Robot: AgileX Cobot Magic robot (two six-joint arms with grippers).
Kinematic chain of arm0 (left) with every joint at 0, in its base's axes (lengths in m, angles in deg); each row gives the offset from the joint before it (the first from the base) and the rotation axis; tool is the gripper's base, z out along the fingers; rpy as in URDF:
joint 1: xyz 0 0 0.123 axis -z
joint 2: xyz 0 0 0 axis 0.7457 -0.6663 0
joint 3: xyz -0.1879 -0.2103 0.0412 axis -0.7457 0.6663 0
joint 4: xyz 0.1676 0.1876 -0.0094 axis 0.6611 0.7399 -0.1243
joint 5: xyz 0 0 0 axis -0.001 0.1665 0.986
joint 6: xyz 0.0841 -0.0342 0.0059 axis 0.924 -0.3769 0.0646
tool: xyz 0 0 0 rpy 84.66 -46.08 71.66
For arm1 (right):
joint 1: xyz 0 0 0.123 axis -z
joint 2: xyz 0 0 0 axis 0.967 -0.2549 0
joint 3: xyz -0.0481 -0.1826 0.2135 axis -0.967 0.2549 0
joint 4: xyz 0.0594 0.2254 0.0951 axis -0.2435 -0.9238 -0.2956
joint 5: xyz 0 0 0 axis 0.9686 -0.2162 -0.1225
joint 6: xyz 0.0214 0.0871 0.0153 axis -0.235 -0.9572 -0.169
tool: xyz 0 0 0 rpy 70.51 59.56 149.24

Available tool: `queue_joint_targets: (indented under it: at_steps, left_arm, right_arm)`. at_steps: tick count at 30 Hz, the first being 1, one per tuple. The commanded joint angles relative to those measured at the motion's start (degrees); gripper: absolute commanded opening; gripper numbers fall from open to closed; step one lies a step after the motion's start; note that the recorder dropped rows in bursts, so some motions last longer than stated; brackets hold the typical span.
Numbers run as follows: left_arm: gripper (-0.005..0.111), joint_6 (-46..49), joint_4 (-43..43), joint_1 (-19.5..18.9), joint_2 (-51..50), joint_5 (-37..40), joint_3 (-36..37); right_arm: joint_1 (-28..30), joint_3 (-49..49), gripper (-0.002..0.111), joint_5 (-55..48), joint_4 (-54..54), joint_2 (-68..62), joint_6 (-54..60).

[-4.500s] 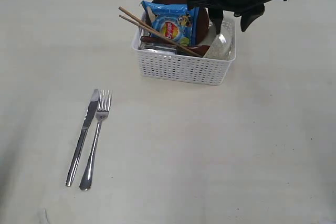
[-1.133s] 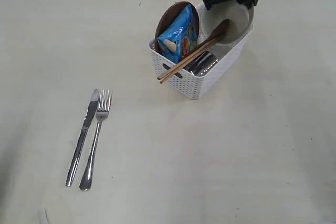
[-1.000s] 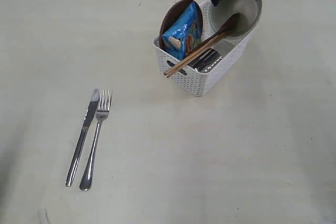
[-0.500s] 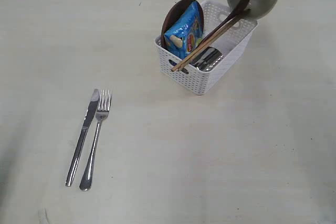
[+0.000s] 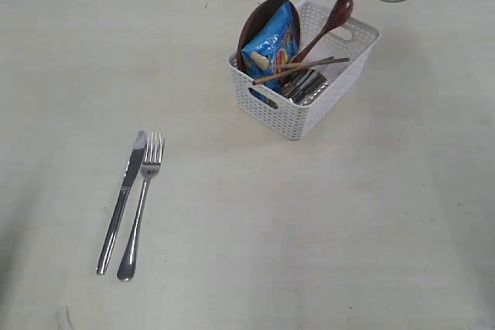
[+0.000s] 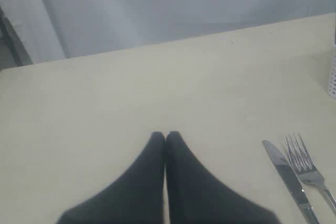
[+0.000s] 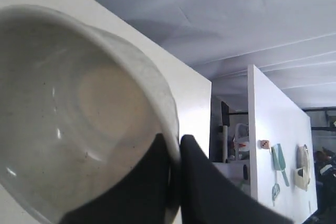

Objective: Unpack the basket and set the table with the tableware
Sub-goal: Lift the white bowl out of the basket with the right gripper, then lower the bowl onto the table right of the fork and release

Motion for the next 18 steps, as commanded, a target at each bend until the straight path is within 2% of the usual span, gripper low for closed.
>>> queue_joint_targets:
  at_steps: [1, 5, 11, 15, 17, 18]
  left_arm:
    - [0.000, -0.32, -0.23, 0.12, 0.36, 0.09, 0.17]
    - [0.000, -0.32, -0.23, 0.12, 0.36, 0.09, 0.17]
    - [0.000, -0.32, -0.23, 0.12, 0.36, 0.09, 0.17]
    - [0.000, -0.32, -0.23, 0.12, 0.36, 0.09, 0.17]
    - [0.000, -0.32, -0.23, 0.12, 0.36, 0.09, 0.17]
    - [0.000, -0.32, -0.23, 0.12, 0.36, 0.09, 0.17]
  right_arm:
    - [3.98, -0.38, 0.000, -0.11, -3.13, 3.11, -0.20]
    - [10.66, -0.38, 0.000, -0.11, -17.80, 8.41, 1.36]
    - [19.23, 0.73, 0.000, -0.11, -54.09, 16.21, 12.05]
    - [19.53, 10.84, 0.000, -0.11, -59.22, 24.73, 14.22]
    - [19.53, 18.03, 0.000, -0.11, -65.95, 29.84, 17.49]
    - [19.53, 23.70, 0.000, -0.11, -72.99, 32.98, 20.21]
